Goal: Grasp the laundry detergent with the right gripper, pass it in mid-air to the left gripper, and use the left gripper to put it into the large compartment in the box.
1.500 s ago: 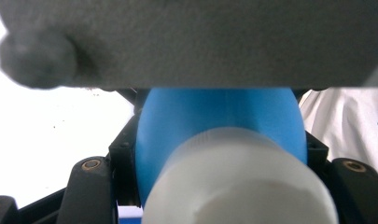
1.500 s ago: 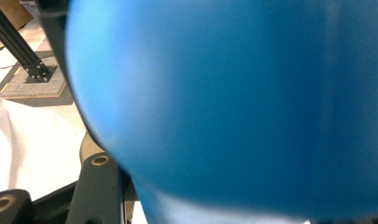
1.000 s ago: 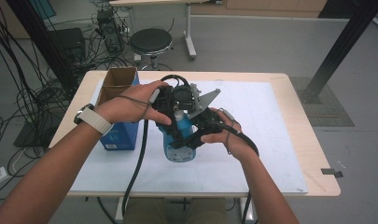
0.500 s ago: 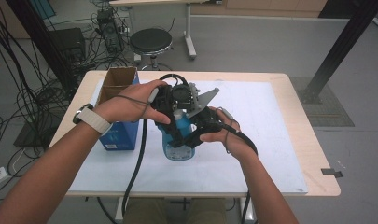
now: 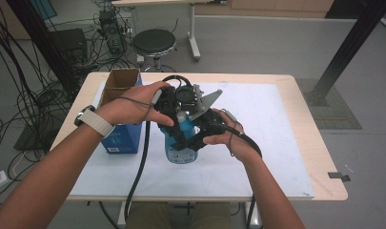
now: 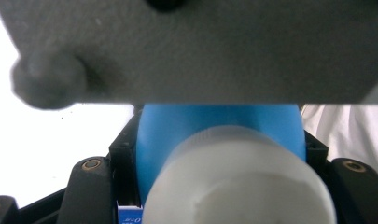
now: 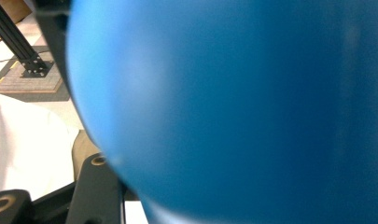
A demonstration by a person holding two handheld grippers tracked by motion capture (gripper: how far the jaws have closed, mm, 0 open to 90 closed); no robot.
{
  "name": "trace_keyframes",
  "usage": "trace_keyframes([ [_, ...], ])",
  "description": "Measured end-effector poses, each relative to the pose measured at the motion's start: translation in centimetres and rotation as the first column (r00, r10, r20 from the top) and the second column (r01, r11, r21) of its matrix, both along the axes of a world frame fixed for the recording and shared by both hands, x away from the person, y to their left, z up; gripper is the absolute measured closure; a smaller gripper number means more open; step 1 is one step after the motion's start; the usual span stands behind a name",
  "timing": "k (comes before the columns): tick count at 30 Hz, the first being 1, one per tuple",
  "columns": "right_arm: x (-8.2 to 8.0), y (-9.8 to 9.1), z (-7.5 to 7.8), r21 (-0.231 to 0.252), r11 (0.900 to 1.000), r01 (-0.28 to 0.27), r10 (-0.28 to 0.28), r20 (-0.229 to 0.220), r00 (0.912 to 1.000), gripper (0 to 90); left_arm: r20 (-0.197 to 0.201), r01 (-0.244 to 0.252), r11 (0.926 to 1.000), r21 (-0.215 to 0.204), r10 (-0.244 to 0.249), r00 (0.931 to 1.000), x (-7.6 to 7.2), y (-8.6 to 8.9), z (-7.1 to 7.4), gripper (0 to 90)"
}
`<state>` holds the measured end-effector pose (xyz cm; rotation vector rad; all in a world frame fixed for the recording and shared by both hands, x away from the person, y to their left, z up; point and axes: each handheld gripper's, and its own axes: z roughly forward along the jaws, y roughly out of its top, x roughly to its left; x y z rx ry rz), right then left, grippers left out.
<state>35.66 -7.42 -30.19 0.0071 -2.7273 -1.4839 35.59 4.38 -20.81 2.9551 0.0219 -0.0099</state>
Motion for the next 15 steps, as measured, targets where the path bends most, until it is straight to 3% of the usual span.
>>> trace_keyframes([
  [4,0.1,0.0,-0.1,-0.005,1.0000,0.000,0.000,-0.003,1.0000,40.2,0.002,-0.007,1.0000,-0.003,0.007,1.0000,0.1,0.1,0.0,37.7],
  [9,0.3,-0.8,-0.5,-0.050,0.9978,0.044,-0.047,-0.061,0.9970,16.4,0.020,-0.036,0.9993,-0.005,0.037,0.9991,0.4,0.4,0.1,37.6],
  [13,0.5,-2.9,-0.4,-0.083,0.9918,0.098,-0.106,-0.099,0.9895,13.8,0.024,-0.059,0.9982,0.005,0.059,0.9980,0.5,0.7,0.2,37.5],
  [15,0.6,-3.9,-0.3,-0.124,0.9835,0.132,-0.144,-0.095,0.9850,13.1,0.031,-0.072,0.9973,0.010,0.072,0.9969,0.6,0.9,0.2,37.5],
])
